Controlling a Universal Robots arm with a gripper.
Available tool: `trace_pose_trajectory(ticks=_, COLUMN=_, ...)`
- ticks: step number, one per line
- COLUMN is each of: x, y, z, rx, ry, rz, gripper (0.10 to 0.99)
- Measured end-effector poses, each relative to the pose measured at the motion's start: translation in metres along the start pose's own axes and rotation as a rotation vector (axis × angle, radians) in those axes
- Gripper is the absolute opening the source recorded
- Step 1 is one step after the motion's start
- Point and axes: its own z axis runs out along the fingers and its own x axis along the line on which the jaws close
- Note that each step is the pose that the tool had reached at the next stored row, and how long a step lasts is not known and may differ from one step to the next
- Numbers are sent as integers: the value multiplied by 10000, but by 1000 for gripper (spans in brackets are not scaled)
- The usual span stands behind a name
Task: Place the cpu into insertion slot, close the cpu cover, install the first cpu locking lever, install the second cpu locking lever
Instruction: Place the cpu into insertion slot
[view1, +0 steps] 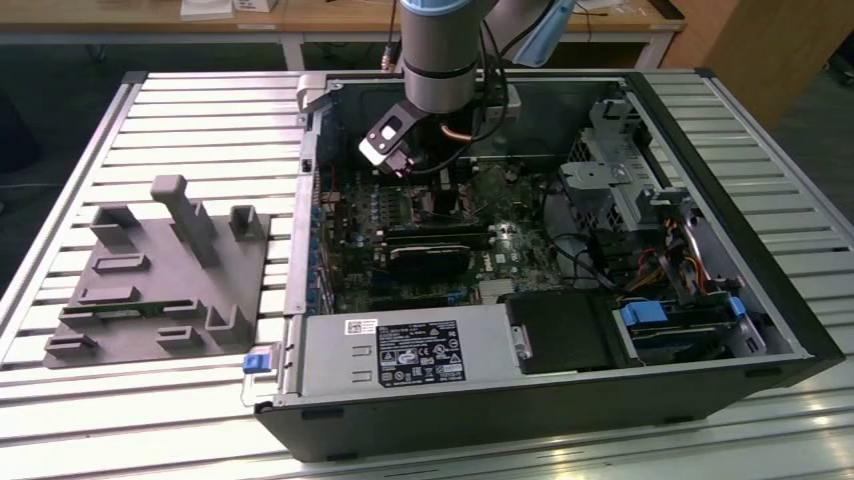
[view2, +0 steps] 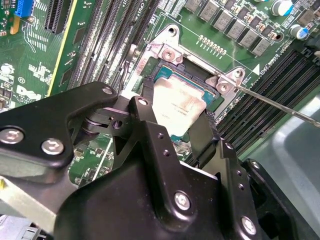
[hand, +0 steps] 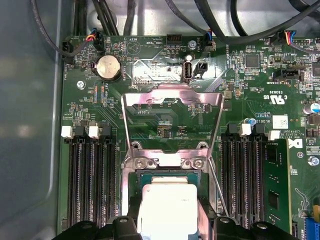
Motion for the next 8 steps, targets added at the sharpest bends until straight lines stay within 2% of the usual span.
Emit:
trace_pose_trajectory(ticks=7, x=0, y=0, z=2, rx=-2, ry=3, rz=0, gripper=537)
trace_pose_trajectory(ticks=8, x=1, y=0, z=2, rx=-2, ry=3, rz=0, gripper=600)
